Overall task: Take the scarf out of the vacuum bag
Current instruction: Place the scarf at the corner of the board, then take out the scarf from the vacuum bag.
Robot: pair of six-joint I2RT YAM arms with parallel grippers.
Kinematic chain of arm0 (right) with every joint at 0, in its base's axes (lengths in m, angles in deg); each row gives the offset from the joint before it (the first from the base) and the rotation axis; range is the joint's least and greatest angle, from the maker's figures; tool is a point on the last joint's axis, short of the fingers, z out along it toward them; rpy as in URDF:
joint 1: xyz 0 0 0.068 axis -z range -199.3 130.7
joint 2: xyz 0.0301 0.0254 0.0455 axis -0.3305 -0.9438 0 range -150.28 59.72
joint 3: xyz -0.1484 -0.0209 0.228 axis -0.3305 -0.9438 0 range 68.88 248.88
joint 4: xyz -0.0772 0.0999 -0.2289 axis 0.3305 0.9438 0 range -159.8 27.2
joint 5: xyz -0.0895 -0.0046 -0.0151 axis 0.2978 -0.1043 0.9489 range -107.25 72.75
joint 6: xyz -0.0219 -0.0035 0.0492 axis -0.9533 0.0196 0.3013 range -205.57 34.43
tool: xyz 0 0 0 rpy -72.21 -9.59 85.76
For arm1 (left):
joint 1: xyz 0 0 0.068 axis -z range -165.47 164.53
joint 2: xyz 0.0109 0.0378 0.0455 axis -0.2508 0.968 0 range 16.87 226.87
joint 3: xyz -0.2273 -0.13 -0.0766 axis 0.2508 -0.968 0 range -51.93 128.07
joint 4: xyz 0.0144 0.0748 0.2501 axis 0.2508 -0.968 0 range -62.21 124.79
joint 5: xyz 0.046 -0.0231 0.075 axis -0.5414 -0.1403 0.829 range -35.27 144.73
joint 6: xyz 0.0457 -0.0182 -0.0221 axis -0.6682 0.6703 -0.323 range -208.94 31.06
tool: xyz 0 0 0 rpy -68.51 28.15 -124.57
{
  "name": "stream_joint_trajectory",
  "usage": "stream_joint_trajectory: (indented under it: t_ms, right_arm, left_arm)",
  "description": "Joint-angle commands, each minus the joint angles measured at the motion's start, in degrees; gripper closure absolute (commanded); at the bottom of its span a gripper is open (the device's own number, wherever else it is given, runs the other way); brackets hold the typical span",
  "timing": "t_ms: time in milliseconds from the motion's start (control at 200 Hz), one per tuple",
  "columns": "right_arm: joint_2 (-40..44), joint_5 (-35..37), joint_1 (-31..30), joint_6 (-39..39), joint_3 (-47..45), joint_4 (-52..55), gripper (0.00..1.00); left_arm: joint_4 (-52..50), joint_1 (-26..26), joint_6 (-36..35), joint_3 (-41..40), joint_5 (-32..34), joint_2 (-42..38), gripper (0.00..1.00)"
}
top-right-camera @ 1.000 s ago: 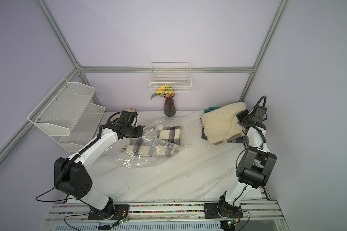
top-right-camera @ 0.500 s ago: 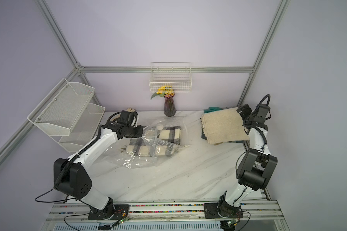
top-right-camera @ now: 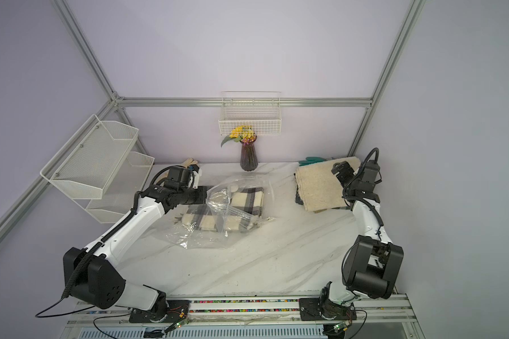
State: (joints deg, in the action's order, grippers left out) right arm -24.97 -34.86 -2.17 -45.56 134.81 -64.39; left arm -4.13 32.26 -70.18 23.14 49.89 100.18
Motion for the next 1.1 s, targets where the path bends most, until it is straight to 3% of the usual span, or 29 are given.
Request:
stream_joint_trajectory:
  t_ms: [0, 205, 485, 745, 1095]
  right_arm:
    - [2.65, 1.56, -6.06, -0.22, -2.46, -1.99, 0.03]
    - [3.96, 3.11, -17.11, 0.3, -5.26, -1.17, 0.03]
    - [2.86, -0.33, -27.77, 2.88, -6.71, 0.27, 0.03]
    - [0.01, -7.6, -31.15, 2.97, -8.51, 0.23, 0.04]
    - [-11.05, -13.54, -35.29, 2.44, -5.6, 0.61, 0.15]
  left_arm:
    - [5.19, -0.25, -2.04, 0.05, -4.2, -1.85, 1.0]
    - [8.32, 0.56, -3.38, -2.09, -8.21, -3.85, 1.0]
    - [10.05, 1.23, -4.06, -3.02, -9.12, -5.7, 1.0]
    - [10.11, 1.86, -5.56, -3.81, -10.2, -6.13, 1.0]
    - [10.13, 2.41, -6.19, -4.16, -10.56, -6.85, 1.0]
